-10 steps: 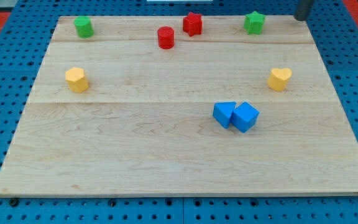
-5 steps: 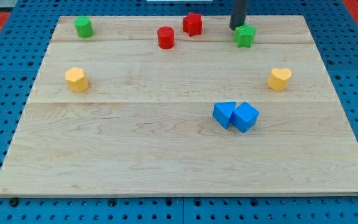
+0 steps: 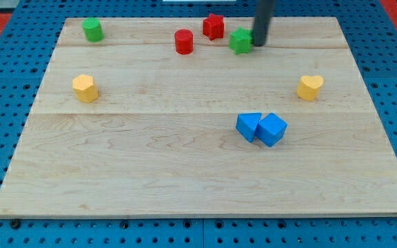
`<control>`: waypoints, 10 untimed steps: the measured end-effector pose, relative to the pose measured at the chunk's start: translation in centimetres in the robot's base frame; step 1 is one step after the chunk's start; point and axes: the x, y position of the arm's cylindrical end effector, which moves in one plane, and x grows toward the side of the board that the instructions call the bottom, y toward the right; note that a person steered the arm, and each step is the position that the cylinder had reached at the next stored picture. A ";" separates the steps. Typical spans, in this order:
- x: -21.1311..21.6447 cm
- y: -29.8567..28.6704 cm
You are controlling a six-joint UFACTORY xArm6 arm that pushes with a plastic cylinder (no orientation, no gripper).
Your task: Move the red circle diagonally top left to the green star
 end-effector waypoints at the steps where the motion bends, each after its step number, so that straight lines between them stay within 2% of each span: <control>1: -1.3 3.0; 2: -3.1 4.1; 4: -1.8 -7.6; 5: 2.2 -13.0; 6: 4.2 -13.4; 7: 5.5 -16.7; 8: 4.3 -18.4; 10: 1.7 -13.9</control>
